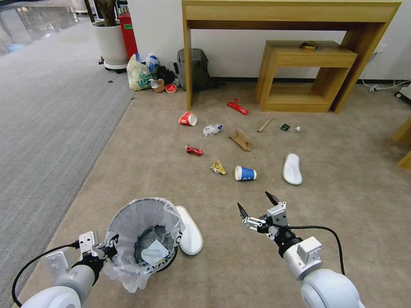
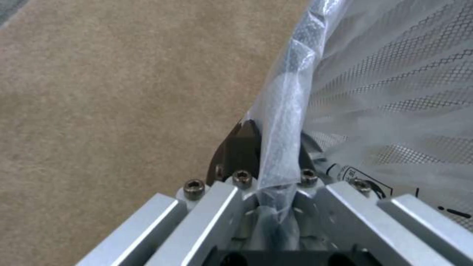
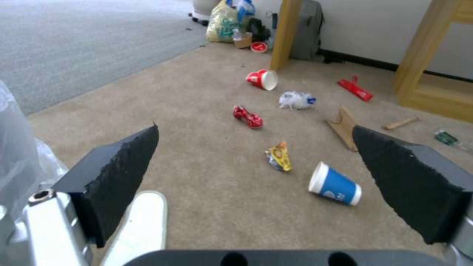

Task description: Pick up the trash bin and place the garbage on the floor into it.

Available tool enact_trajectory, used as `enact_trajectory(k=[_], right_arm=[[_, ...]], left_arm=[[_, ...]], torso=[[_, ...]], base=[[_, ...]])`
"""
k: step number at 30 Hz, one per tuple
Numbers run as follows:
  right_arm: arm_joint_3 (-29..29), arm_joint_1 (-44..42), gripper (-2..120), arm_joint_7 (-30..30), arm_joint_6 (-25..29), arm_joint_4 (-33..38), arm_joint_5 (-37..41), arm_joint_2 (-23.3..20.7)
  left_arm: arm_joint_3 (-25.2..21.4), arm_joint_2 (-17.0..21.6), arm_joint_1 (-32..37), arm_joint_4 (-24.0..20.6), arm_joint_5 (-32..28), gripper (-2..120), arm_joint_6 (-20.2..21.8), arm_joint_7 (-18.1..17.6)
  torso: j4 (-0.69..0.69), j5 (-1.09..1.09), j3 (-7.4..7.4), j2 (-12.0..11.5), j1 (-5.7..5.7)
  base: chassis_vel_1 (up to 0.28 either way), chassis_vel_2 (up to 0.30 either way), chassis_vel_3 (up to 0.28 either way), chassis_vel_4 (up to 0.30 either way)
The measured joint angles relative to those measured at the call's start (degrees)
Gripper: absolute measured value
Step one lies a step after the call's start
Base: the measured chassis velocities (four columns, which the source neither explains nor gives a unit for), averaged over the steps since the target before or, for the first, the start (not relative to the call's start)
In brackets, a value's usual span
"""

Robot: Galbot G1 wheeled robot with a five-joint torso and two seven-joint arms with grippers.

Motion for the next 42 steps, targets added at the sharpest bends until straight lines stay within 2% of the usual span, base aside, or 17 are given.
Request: enact_trajectory(k=[11, 25, 28, 35, 39, 40, 41, 42], right_arm=[[-0.2, -0.1, 100, -0.5, -0.1, -1.8, 0.1, -0.3], [-0.3, 6.0, 100, -3.5, -2.8, -9.2, 7.4, -3.2], [-1.4, 10.8, 100, -7.4, -4.4, -16.3, 10.9, -4.8], [-4.1, 18.3, 100, -13.4, -7.4, -23.5, 11.3, -6.2], [-6.9, 22.5, 100, -14.8, -8.8, -27.3, 11.2, -6.0], [-9.3, 25.7, 100, -16.5, -9.0, -31.4, 9.7, -5.0], [-9.3, 25.7, 100, -16.5, -9.0, -31.4, 9.7, -5.0], [-11.6, 28.3, 100, -17.4, -9.0, -35.0, 8.9, -4.0]], left_arm=[[-0.1, -0.4, 0.2, 0.0, 0.1, 0, 0.0, 0.1], [-0.6, -0.5, 0.8, -0.5, -0.1, 0, 0.0, 0.2], [-0.7, -0.6, 1.0, -0.9, -0.1, 0, 0.0, 0.2], [-0.7, -0.8, 1.2, -0.9, 0.0, 0, 0.0, 0.1], [-0.7, -0.9, 1.2, -0.9, 0.2, 0, 0.0, 0.0], [-0.8, -0.9, 1.2, -0.9, 0.2, 0, 0.0, -0.1], [-0.8, -0.9, 1.2, -0.9, 0.2, 0, 0.0, -0.1], [-0.8, -0.9, 1.2, -1.0, 0.2, 0, 0.0, -0.2]], torso=[[-0.01, 0.00, 0.00, 0.0, 0.00], [-0.01, 0.01, 0.00, 0.0, 0.00], [0.00, 0.01, 0.00, 0.0, 0.00], [0.00, 0.00, 0.01, 0.0, 0.01], [0.00, -0.01, 0.00, 0.0, 0.00], [0.00, 0.01, 0.01, 0.0, 0.01], [0.00, 0.01, 0.01, 0.0, 0.01], [0.00, -0.01, 0.00, 0.0, 0.01]], base=[[0.097, 0.100, -0.099, -0.095], [0.019, 0.013, -0.018, -0.017], [0.000, 0.000, 0.000, 0.000], [0.000, 0.000, 0.000, 0.000], [0.000, 0.000, 0.000, 0.000], [0.000, 0.000, 0.000, 0.000], [0.000, 0.000, 0.000, 0.000], [0.000, 0.000, 0.000, 0.000]])
